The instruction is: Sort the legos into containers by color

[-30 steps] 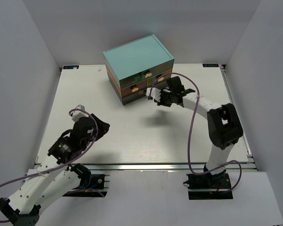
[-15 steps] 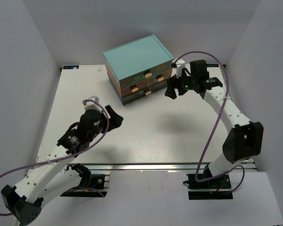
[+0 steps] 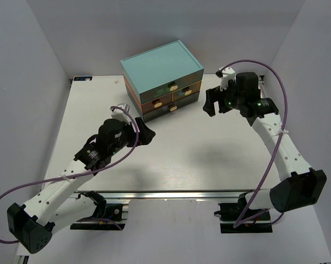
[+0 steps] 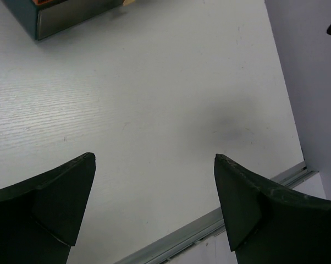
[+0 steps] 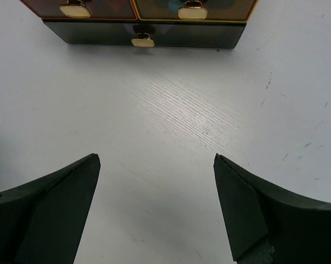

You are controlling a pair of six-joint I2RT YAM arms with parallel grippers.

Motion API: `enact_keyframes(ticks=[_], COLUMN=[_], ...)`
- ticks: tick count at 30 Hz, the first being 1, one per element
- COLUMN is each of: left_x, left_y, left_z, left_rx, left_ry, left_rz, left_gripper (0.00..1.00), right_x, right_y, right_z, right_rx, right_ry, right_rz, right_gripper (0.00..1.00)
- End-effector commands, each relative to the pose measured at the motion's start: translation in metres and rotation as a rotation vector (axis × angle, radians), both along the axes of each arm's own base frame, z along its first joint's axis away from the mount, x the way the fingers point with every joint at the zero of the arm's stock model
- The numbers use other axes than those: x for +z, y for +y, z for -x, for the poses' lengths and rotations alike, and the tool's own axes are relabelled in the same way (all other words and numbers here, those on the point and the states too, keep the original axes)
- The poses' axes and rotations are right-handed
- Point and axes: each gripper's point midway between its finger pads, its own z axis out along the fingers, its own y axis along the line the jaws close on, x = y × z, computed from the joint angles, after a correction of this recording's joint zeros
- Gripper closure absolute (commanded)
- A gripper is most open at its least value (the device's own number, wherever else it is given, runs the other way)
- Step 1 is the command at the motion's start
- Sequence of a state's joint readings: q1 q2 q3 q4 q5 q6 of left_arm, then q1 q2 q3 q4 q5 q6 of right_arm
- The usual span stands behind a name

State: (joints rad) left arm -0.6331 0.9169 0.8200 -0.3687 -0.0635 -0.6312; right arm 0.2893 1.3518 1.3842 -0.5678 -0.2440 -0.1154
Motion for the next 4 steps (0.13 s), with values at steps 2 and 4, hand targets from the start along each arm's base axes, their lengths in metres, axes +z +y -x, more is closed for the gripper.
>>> enact_keyframes(ticks=[2, 4], left_x=[0.0177, 0.0192], left_y=[-0.0102, -0.0112], left_z=[-0.0007, -0.0005], left_rx=[-0.064, -0.077], left_ry=[-0.074, -0.085], left_rz=[0.033, 0.028], left_gripper=[0.02, 0.02], right_x=[0.0008, 0.0023], right_y=[-0.0081, -0.0074], right_z=[-0.003, -0.0043], right_rx=[-0.067, -0.071], right_ry=[0.004, 0.007], right_rz=[-0.002, -0.01], right_gripper=[0.11, 0.11])
